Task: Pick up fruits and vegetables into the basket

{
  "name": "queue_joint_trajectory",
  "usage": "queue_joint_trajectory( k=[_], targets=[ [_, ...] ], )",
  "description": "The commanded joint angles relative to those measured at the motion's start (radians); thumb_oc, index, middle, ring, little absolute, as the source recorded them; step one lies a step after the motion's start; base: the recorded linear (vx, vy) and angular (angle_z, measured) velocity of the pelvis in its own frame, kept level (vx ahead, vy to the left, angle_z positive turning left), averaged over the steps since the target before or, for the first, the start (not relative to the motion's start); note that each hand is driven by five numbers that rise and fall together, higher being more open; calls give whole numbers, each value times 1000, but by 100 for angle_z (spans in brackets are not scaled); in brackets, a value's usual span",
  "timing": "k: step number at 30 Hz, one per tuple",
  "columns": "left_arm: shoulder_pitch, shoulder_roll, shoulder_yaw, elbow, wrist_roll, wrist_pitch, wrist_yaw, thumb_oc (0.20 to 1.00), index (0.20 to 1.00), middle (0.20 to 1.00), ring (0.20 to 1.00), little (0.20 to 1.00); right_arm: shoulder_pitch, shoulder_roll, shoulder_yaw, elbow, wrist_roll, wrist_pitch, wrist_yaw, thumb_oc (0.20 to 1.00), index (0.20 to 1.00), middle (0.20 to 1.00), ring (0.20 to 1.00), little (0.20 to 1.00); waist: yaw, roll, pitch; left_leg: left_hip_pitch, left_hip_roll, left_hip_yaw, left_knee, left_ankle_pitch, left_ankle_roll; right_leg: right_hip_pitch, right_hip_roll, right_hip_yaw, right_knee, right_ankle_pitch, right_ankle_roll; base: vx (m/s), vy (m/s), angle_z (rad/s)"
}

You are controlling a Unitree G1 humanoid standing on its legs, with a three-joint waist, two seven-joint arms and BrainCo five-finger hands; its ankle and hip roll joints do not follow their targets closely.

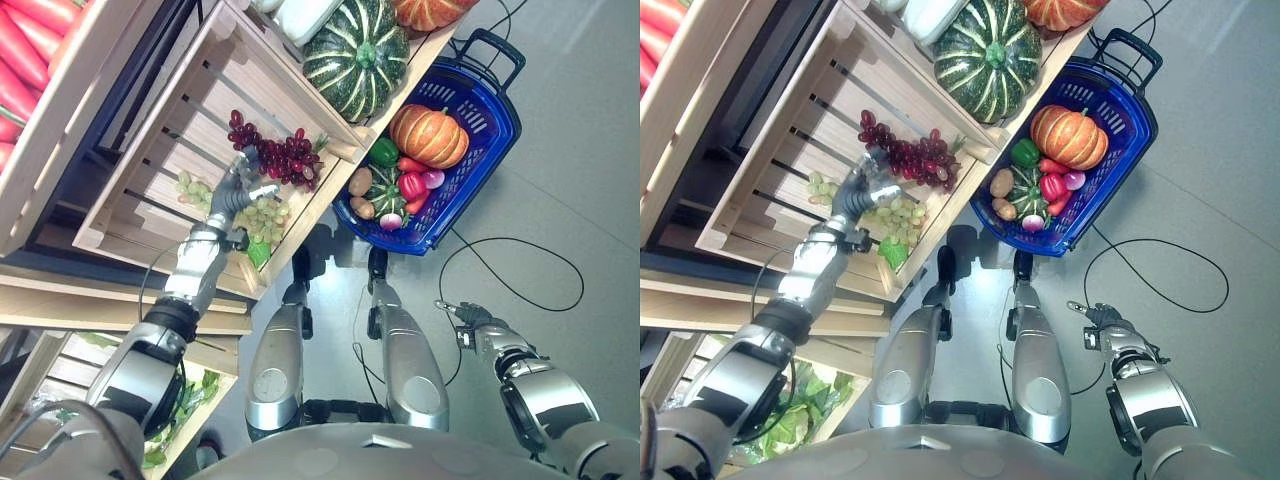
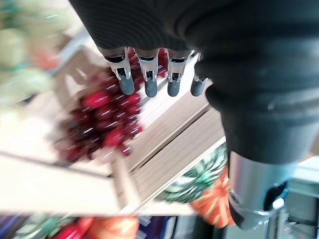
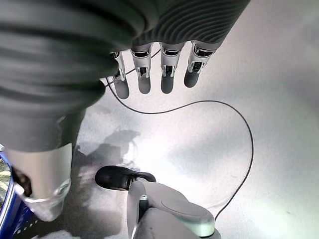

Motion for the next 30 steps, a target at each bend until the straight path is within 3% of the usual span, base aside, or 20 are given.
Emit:
queue_joint_trajectory(
  k=[1,6,15,20,30],
  targets=[
    [-52,59,34,-74,198,-80,174,1000,1000,1000,1000,1000,42,-26,47,-10,35,6,-12,1000,1000,1000,1000,1000,-16,-20,-16,-145,-55,-16,213,-126,26,-115,-40,-19,187,-83,43,-47,-22,6],
    [-170,119,20,-67,507,-39,399,1000,1000,1000,1000,1000,31,-23,65,-14,49,2,-11,1000,1000,1000,1000,1000,-28,-31,-4,-190,-52,-6,251,-132,26,-165,-38,-17,230,-92,39,-36,-14,5],
    [-386,238,-151,88,926,80,633,1000,1000,1000,1000,1000,3,-38,92,-13,40,-4,-2,1000,1000,1000,1000,1000,-67,-48,-1,-243,-34,21,288,-136,16,-230,-30,-4,271,-95,36,-14,15,-2],
    [-535,270,-304,206,1106,141,653,1000,1000,1000,1000,1000,-36,-54,114,-14,31,14,0,1000,1000,1000,1000,1000,-95,-56,-1,-268,-21,35,304,-138,8,-263,-25,8,285,-95,36,-10,48,-5],
    [-665,250,-480,353,1219,170,541,1000,1000,1000,1000,1000,-90,-55,141,-15,12,37,3,1000,1000,1000,1000,1000,-127,-59,-1,-307,-15,48,330,-139,0,-308,-22,20,307,-90,38,11,38,-4]
  ],
)
